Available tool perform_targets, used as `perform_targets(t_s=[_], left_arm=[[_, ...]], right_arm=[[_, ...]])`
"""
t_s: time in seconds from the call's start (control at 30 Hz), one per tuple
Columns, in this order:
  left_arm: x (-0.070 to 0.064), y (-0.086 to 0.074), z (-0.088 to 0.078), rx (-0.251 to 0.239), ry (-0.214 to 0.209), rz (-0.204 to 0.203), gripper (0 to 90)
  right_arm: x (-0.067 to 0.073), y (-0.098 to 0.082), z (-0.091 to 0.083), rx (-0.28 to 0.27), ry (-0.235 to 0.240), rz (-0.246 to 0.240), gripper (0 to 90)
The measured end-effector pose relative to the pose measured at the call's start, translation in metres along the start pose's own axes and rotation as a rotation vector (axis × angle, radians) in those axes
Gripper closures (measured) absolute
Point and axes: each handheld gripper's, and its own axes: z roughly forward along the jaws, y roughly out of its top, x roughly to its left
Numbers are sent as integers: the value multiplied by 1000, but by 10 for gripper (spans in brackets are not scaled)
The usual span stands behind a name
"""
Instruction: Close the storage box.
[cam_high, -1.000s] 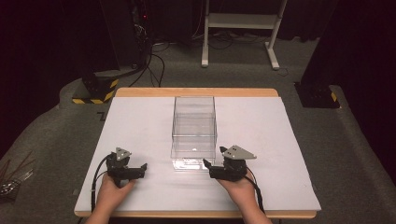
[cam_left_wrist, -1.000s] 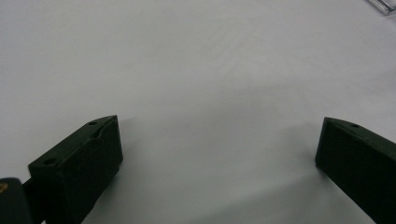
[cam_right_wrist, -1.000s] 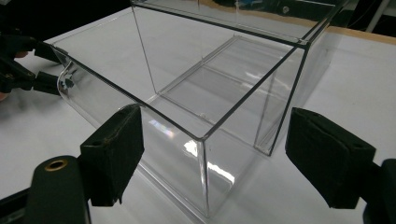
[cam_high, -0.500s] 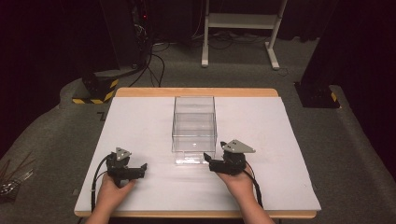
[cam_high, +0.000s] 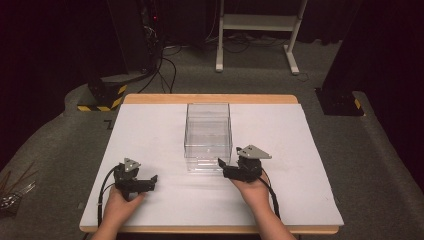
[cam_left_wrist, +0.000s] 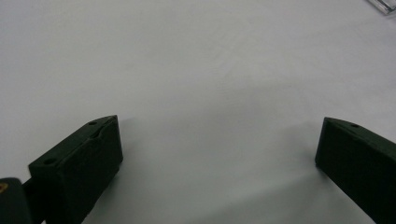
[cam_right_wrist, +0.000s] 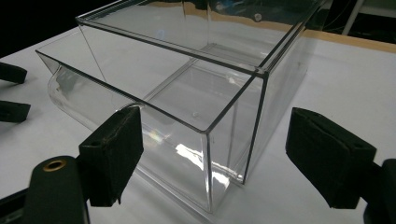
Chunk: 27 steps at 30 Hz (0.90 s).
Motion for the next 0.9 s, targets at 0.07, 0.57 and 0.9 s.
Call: perform_targets(t_s=[0.07, 0.57, 0.9], left_arm=[[0, 0, 0, 0, 0, 0, 10], [0, 0, 0, 0, 0, 1, 10], [0, 0, 0, 3, -1, 0, 10]], right_arm=[[-1, 1, 2, -2, -6, -3, 195], [-11, 10, 18, -11, -38, 16, 198], [-15, 15, 28, -18, -69, 23, 196]])
